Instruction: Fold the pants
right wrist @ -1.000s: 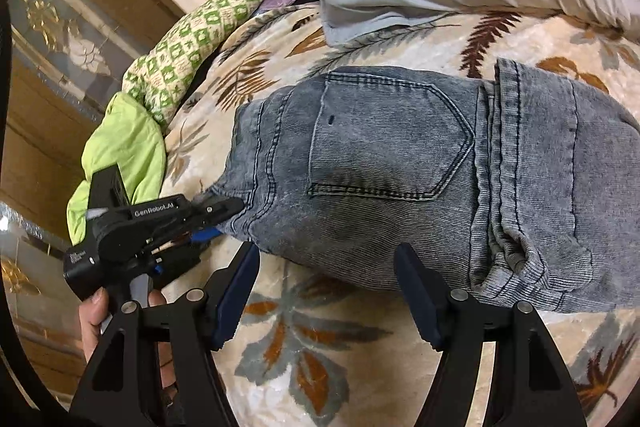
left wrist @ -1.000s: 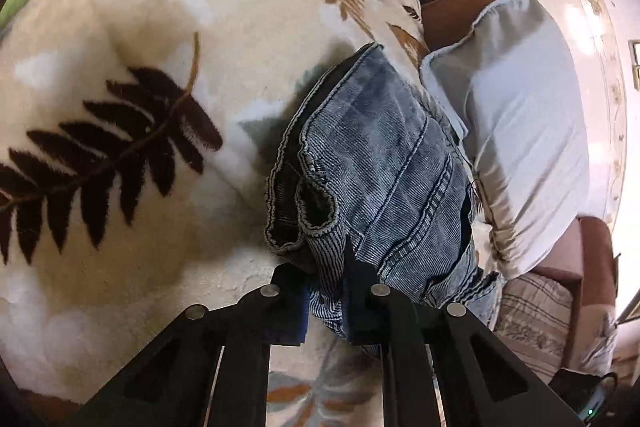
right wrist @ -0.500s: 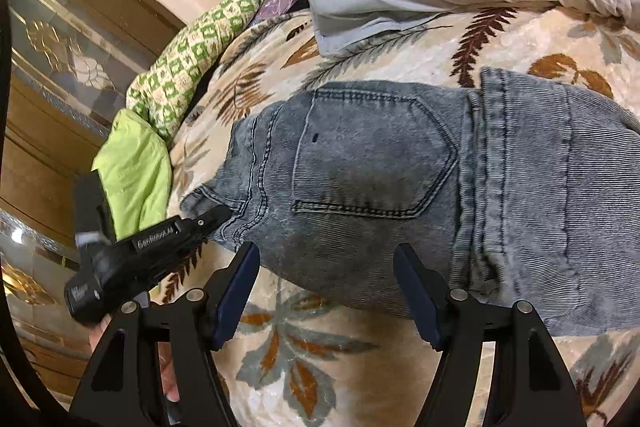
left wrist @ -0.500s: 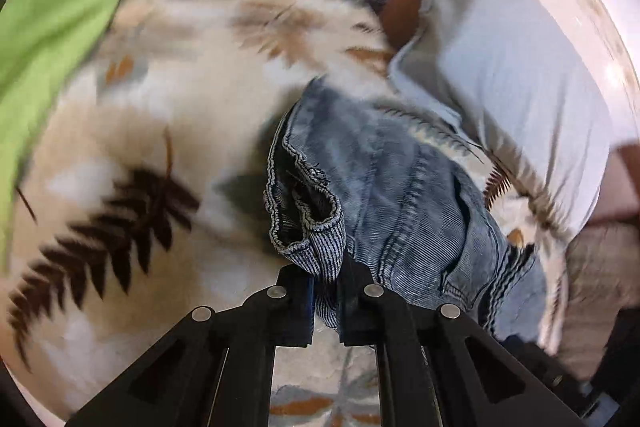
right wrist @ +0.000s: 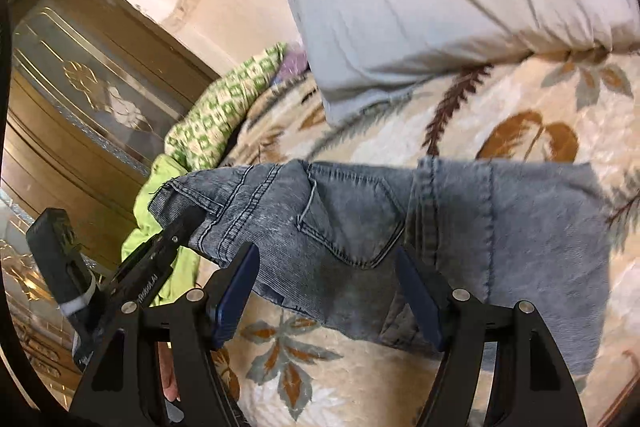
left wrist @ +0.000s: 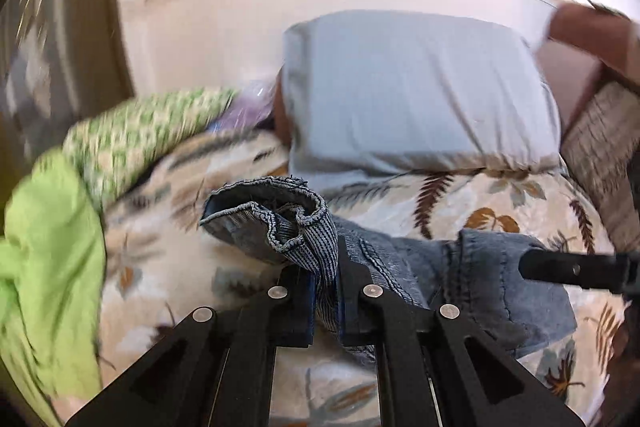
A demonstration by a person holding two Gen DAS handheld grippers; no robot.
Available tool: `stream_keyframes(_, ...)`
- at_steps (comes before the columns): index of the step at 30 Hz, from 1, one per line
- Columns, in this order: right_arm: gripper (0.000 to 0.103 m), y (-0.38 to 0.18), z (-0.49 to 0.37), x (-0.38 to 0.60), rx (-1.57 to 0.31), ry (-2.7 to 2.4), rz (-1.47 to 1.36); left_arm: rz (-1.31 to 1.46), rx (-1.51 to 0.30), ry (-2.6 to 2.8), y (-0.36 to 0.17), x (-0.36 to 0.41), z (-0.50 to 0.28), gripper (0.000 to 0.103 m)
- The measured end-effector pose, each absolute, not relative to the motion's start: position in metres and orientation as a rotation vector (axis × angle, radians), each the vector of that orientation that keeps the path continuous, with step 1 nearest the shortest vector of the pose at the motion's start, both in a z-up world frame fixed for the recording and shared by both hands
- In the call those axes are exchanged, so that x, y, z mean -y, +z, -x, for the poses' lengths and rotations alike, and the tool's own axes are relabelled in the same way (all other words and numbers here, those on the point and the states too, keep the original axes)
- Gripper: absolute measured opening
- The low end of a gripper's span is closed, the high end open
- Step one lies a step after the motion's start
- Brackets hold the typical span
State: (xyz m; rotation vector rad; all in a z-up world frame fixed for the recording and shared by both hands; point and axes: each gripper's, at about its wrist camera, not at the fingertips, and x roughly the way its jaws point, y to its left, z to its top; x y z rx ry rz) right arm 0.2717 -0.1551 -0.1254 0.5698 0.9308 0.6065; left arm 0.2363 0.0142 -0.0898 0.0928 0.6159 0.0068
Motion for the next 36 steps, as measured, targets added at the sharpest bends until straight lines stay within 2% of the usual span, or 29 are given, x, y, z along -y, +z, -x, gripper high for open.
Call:
stream_keyframes(12,0.072,-0.147,-0.263,0.250,-0.839,0.536,-0.743,-0.368,-0.502,-0.242,-0.073,0.074,-0.194,0.006)
stream_keyframes(15,0.072,-0.143,-0.260,0.276,-0.810,0.527,-0.774,-0.451,-0.480,-0.328,-0.087,0.099,-0.177,0.006)
stream_keyframes(20,0.073,-0.124,-0.255,0.296,-0.758,0.551,-0.750,-0.458,-0.543,-0.512,-0.121,0.118,-0.165,0.006)
stream_keyframes(23,0.081,-0.117,-0.258,0.292,-0.754,0.559,-0.703,-0.396,-0.596,-0.616,-0.142,0.118,-0.162,0.006)
stream_keyframes(29,0.082,-0.159,-0.275,0.284,-0.872,0.503,-0.703,-0.402,-0.632,-0.646,-0.175,0.111,-0.146,0.006)
stream_keyframes(30,0.080,-0.167,-0.278,0.284,-0.895,0.485,-0.708,-0.409,-0.624,-0.646,-0.175,0.109,-0.145,0.006)
stream_keyframes(32,0.059,-0.180,-0.283,0.285,-0.940,0.460,-0.733,-0.407,-0.615,-0.644,-0.174,0.104,-0.141,0.006)
stream_keyframes(33,0.030,-0.188,-0.286,0.284,-0.967,0.463,-0.751,-0.402,-0.619,-0.647,-0.175,0.103,-0.140,0.006)
stream_keyframes(34,0.011,-0.191,-0.286,0.284,-0.973,0.464,-0.761,-0.396,-0.632,-0.652,-0.177,0.105,-0.139,0.006)
stream_keyframes(36,0.010,-0.194,-0.286,0.286,-0.978,0.444,-0.775,-0.380,-0.652,-0.659,-0.184,0.102,-0.137,0.007)
